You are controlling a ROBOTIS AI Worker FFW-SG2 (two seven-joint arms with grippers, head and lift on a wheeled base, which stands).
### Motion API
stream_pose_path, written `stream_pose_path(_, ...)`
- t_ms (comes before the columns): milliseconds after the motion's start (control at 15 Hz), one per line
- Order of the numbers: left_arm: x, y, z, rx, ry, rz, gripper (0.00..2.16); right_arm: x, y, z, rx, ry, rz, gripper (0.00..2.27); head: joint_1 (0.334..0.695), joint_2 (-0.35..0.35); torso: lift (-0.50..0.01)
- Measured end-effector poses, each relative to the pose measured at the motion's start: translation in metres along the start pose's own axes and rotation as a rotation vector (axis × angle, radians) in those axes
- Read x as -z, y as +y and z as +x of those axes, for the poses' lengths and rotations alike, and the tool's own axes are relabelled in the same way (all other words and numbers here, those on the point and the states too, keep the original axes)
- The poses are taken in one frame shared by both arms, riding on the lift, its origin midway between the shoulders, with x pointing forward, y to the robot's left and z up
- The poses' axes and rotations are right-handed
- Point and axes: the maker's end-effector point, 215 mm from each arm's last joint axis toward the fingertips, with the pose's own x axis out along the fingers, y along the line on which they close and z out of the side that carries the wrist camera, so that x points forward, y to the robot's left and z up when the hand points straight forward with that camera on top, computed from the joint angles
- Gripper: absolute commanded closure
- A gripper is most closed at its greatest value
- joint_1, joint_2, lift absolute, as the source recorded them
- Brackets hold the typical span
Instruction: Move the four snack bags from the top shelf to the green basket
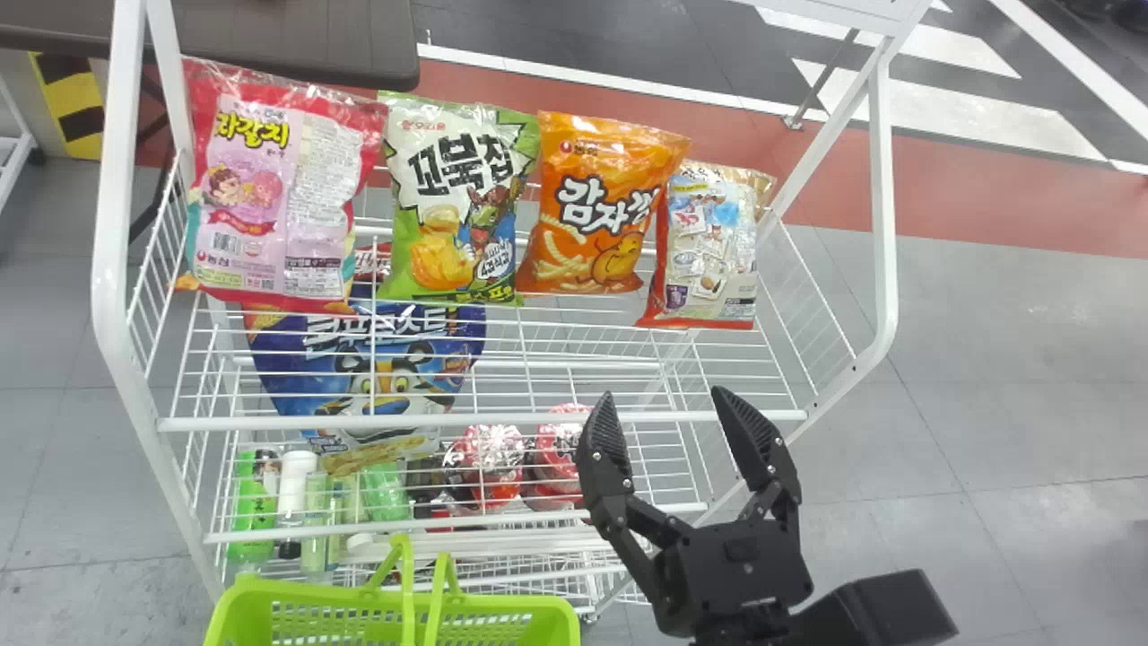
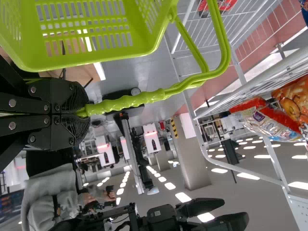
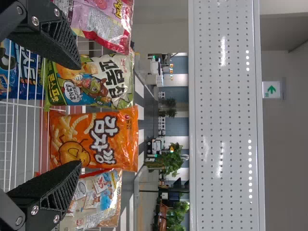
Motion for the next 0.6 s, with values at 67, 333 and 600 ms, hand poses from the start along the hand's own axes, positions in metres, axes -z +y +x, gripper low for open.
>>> stream_pose_path(67, -0.0008, 0.0, -0.0004, 0.0, -0.004, 0.001, 1.78, 0.0, -0.0001, 0.0002, 0.0, 0.0, 0.0, 0.12, 0.695, -0.35, 0.0)
stream_pose_path(333, -0.003, -0.0004, 0.0, 0.002, -0.014, 0.007, 1.78, 0.0, -0.0018, 0.0008, 0.002, -0.001, -0.002, 0.12, 0.695, -0.35, 0.0)
stream_pose_path(600, -0.0027, -0.0012, 0.0004, 0.005, -0.017, 0.006, 1.78, 0.0005, -0.0021, 0.0014, 0.001, -0.001, -0.002, 0.12, 0.695, -0.35, 0.0)
